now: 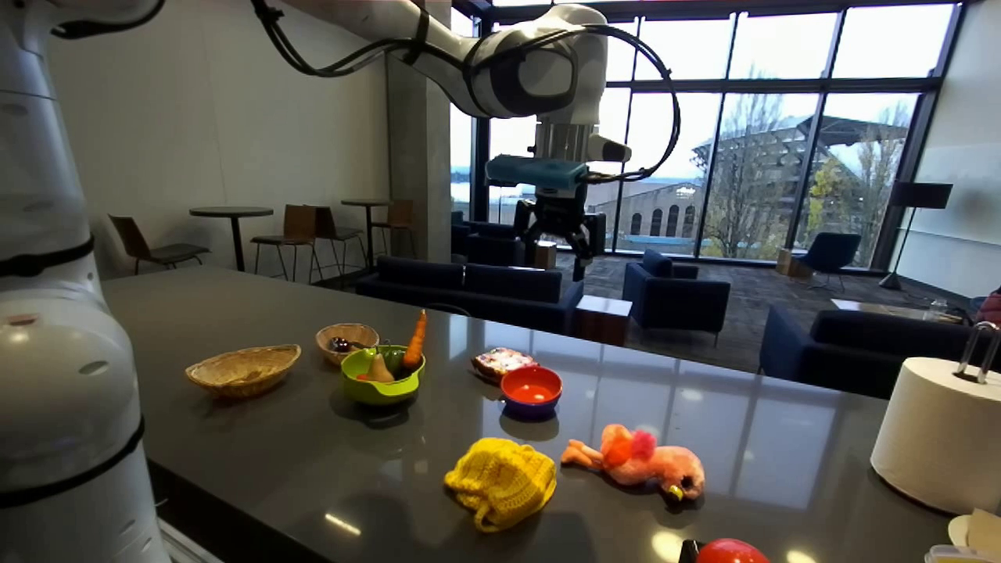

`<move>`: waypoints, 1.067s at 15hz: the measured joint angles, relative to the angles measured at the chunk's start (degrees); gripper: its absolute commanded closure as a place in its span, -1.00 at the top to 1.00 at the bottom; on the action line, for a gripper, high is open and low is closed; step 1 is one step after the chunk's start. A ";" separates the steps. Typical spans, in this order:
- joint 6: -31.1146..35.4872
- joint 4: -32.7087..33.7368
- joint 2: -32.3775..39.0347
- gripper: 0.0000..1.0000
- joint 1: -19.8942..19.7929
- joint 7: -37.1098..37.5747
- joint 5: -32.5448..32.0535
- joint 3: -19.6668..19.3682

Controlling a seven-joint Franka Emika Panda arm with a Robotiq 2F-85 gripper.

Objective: Press on the big orange button

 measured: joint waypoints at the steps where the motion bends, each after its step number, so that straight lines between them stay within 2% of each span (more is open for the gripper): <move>1: 0.00 0.01 0.00 1.00 0.00 0.01 0.00 -0.01; 11: 0.01 0.02 0.16 1.00 0.00 0.29 -0.06 0.21; 16: 2.36 1.00 2.70 1.00 -0.72 0.99 -0.26 0.09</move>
